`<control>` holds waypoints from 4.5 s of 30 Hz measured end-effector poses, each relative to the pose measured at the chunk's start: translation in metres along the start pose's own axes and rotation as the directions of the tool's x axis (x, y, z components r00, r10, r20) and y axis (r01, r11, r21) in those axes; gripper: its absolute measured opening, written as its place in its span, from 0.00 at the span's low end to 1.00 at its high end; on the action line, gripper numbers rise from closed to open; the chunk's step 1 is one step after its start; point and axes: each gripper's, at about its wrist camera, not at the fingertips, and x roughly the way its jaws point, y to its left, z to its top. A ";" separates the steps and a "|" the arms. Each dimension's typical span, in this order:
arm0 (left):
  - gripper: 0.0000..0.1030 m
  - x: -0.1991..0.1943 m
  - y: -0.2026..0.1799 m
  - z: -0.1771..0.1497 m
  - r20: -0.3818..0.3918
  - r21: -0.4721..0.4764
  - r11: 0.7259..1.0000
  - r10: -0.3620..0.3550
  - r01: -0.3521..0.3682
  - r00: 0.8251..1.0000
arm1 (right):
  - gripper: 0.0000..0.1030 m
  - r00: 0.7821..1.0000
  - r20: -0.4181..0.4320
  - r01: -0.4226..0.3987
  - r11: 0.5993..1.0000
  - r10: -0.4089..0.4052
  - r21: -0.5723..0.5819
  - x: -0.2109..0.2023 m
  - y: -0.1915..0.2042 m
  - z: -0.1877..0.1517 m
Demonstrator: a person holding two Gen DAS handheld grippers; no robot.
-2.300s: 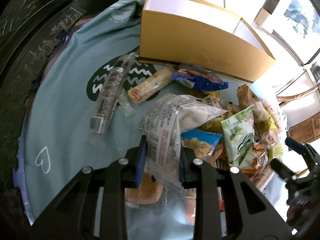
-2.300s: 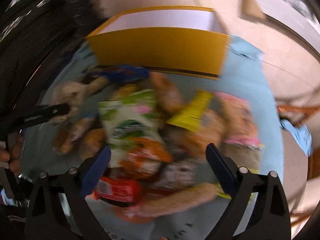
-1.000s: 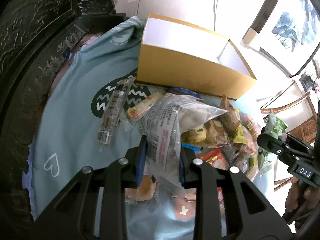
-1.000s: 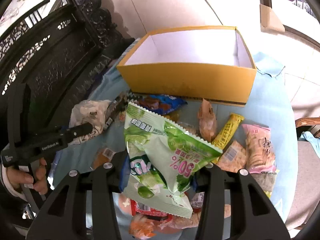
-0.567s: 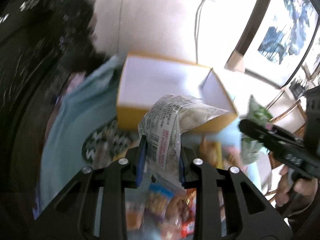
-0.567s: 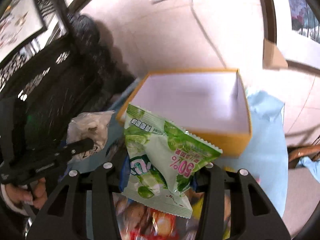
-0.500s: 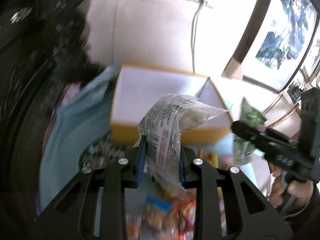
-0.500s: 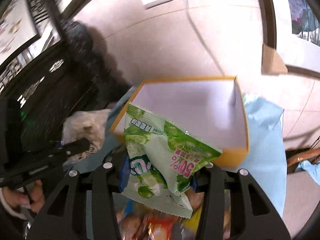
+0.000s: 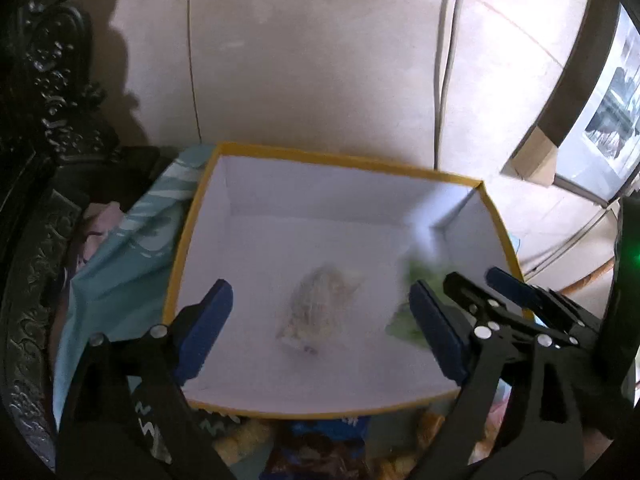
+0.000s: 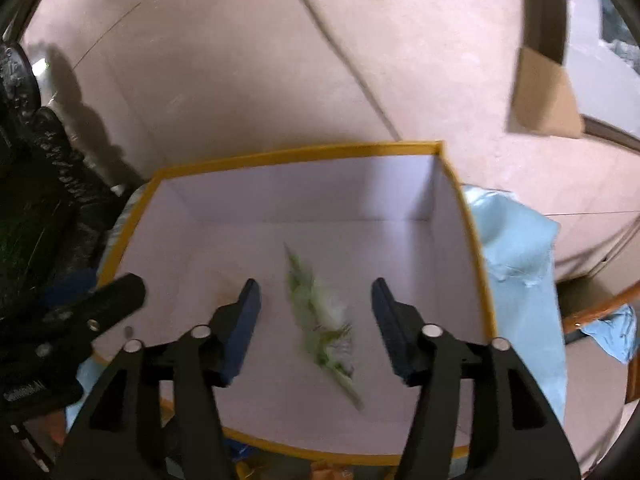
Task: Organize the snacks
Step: 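Carry both bags into the yellow box and open both tools, then grasp the bread pastry pack with left tool while right tool grasps clear rice-bar pack, then lower both packs into the yellow box and release them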
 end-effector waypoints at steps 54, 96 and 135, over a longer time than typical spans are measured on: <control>0.48 -0.061 0.091 -0.276 -0.311 -0.052 0.985 0.138 -0.162 0.940 | 0.70 0.982 -0.177 0.067 0.998 -0.067 -0.010 -0.177 -0.033 -0.283; 0.48 -0.103 0.065 -0.266 -0.255 -0.015 0.997 0.068 -0.075 0.965 | 0.26 0.910 -0.396 -0.096 0.992 0.123 0.085 -0.122 -0.014 -0.295; 0.48 -0.103 0.005 -0.057 0.010 0.037 0.999 -0.009 0.008 1.000 | 0.28 0.988 0.038 -0.149 0.988 0.150 -0.028 -0.115 0.005 -0.051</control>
